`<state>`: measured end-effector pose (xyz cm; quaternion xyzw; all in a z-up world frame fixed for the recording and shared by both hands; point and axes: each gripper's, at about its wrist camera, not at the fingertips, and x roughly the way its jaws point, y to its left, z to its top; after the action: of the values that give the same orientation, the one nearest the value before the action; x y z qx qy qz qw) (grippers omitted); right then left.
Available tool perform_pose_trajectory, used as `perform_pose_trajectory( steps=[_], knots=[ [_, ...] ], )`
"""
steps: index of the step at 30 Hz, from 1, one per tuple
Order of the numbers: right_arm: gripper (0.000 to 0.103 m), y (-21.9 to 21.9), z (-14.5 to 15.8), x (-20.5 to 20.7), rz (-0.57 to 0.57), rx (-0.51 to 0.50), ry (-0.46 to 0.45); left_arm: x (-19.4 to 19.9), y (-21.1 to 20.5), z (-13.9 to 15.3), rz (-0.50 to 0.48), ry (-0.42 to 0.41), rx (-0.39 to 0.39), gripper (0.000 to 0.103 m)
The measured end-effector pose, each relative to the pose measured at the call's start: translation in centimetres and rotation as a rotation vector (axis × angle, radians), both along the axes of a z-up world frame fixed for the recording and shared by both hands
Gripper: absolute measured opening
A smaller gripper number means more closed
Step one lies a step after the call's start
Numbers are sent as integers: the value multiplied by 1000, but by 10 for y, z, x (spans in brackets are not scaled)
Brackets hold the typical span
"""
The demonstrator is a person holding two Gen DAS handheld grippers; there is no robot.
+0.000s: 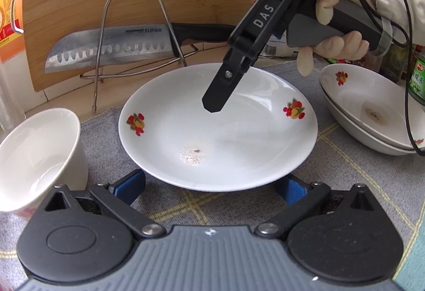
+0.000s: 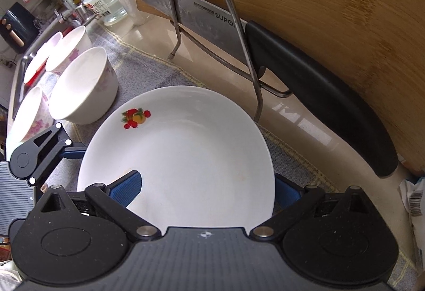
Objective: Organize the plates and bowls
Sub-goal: 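Lift the fruit-decal plate with the right gripper and carry it along the towel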
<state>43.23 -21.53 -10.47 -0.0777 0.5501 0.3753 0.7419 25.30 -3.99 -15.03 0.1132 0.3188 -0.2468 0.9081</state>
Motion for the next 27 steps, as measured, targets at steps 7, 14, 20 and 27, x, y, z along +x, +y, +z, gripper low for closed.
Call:
perform_pose_trajectory(
  steps=[7, 14, 20, 27],
  knots=[
    [100, -8, 2, 2, -5, 53, 43, 0, -2, 1, -30, -23, 23, 103],
    [97, -16, 2, 6, -28, 94, 80, 1, -2, 1, -44, -29, 33, 103],
    [97, -15, 3, 4, -35, 90, 81, 1, -2, 1, -42, -28, 31, 103],
    [97, -13, 3, 4, -41, 77, 74, 1, -3, 1, -27, -17, 26, 103]
  ],
)
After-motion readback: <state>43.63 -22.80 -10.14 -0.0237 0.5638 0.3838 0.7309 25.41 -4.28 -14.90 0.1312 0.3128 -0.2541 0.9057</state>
